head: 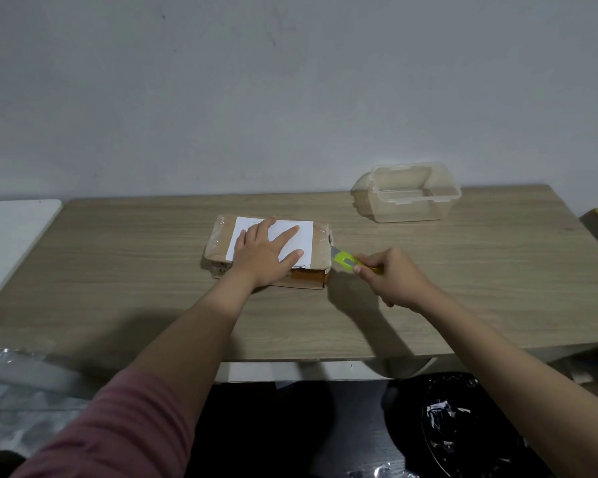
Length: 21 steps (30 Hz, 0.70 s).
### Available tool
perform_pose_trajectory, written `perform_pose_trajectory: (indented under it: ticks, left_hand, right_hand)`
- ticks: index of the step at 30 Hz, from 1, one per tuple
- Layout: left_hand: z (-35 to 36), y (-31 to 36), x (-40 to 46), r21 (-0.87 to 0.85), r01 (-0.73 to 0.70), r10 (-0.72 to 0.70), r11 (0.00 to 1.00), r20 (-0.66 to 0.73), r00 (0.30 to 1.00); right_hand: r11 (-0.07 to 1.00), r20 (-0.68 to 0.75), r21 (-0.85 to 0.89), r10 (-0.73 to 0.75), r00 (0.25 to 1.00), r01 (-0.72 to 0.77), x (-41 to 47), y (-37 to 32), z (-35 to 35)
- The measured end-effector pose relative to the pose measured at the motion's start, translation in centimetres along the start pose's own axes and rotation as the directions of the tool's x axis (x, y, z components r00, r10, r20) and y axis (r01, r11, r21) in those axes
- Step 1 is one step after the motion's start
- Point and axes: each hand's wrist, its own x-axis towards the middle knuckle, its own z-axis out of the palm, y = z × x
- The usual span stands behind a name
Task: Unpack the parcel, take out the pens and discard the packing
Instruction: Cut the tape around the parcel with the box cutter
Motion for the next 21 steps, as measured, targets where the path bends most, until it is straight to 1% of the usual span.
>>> perform_pose_trajectory:
  ticks: [6,12,17,21]
  left_hand:
    - [0.0,0.0,0.0,-0.004,0.012,-0.012,1.0,0.009,1.0]
    - [0.0,0.5,-0.1,0.012,0.047,-0.047,0.999,0.026,0.999]
    - [0.1,0.6,-0.1,0.019,0.062,-0.062,0.998,0.023,0.998]
    - [-0.1,0.8,0.1,0.011,0.07,-0.071,0.997,0.031,0.997]
  right_hand:
    - [0.991,0.001,0.123,0.045,0.999,-0.045,-0.8,0.4,0.3]
    - [0.96,-0.01,0.249,0.135,0.991,-0.129,-0.4,-0.2,0.6]
    - [0.952,-0.022,0.282,0.131,0.991,-0.12,-0.6,0.1,1.2]
    - [0.952,-0.004,0.284,0.118,0.993,-0.112,-1.5,0.6,1.4]
